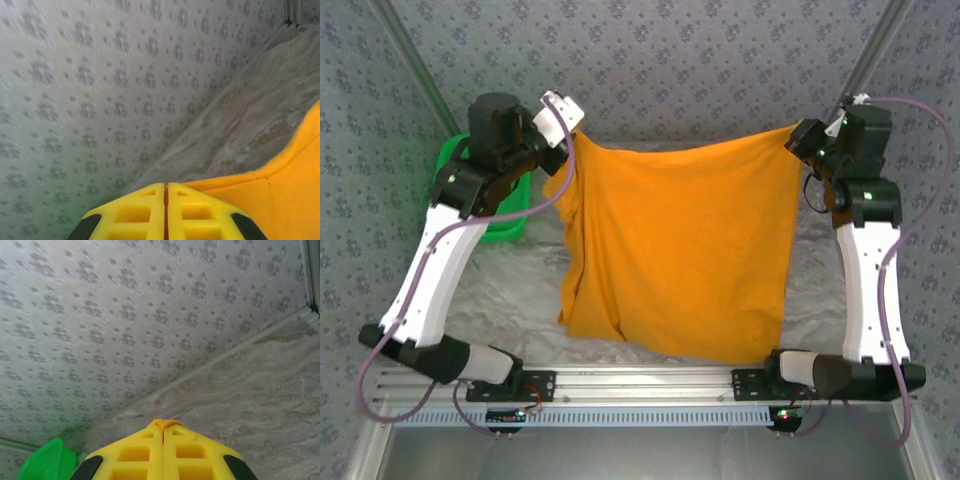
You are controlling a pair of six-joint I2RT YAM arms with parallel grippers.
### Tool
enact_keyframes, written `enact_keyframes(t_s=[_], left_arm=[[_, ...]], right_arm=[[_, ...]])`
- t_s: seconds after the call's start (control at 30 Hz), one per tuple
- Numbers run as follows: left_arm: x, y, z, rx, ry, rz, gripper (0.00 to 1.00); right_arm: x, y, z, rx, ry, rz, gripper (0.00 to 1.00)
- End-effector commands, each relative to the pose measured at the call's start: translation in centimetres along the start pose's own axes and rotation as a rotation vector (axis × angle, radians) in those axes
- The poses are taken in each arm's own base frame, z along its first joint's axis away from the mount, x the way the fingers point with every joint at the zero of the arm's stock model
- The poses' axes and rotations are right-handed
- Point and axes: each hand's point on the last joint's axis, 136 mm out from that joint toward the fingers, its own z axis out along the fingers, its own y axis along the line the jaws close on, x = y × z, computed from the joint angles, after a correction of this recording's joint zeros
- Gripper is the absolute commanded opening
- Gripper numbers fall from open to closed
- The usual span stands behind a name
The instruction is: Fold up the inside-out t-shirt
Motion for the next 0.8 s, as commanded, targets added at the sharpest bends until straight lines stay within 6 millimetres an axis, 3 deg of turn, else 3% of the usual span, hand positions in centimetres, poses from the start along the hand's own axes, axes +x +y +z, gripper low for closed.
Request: enact_keyframes(t_s=[0.0, 0.07, 0.13, 0.3, 0.4, 0.57, 0.63, 0.7, 0.77], left_arm=[[-1.9, 1.6, -0.3, -0.002, -0.057, -0.075, 0.0], [-1.7, 1.2, -0.3, 0.031, -0.025, -0.086, 0.0], [-2.3, 0.8, -1.4, 0.04, -0.046, -0.091, 0.0], [-4.1, 0.2, -7.1, -0.013, -0.185, -0.059, 0.0], [-5.2, -0.3, -11.3, -0.028, -0.287, -0.034, 0.0], [-9.0, -0.9, -18.8, 0.006, -0.483, -0.054, 0.0], [-11.0, -1.3, -21.2, 0.061, -0.569, -0.077, 0.0], [-12.8, -1.7, -22.6, 0.113, -0.635, -0.09, 0.0], [-14.0, -1.5, -22.7, 0.135, -0.653, -0.096, 0.0]], right_arm=[[-2.2, 1.9, -0.8, -0.062, -0.072, -0.012, 0.0], [-2.4, 2.2, -1.4, -0.068, -0.077, -0.02, 0.0], [-2.7, 2.5, -2.8, -0.073, -0.09, -0.039, 0.0], [-1.7, 2.9, -8.8, -0.104, -0.13, -0.08, 0.0], [-0.6, 5.5, -12.7, -0.241, -0.132, -0.15, 0.0], [-1.2, 9.0, -19.7, -0.401, -0.187, -0.158, 0.0], [-2.0, 9.6, -21.5, -0.428, -0.213, -0.122, 0.0], [-3.0, 9.8, -22.5, -0.422, -0.248, -0.094, 0.0], [-4.2, 9.5, -22.6, -0.391, -0.286, -0.059, 0.0]])
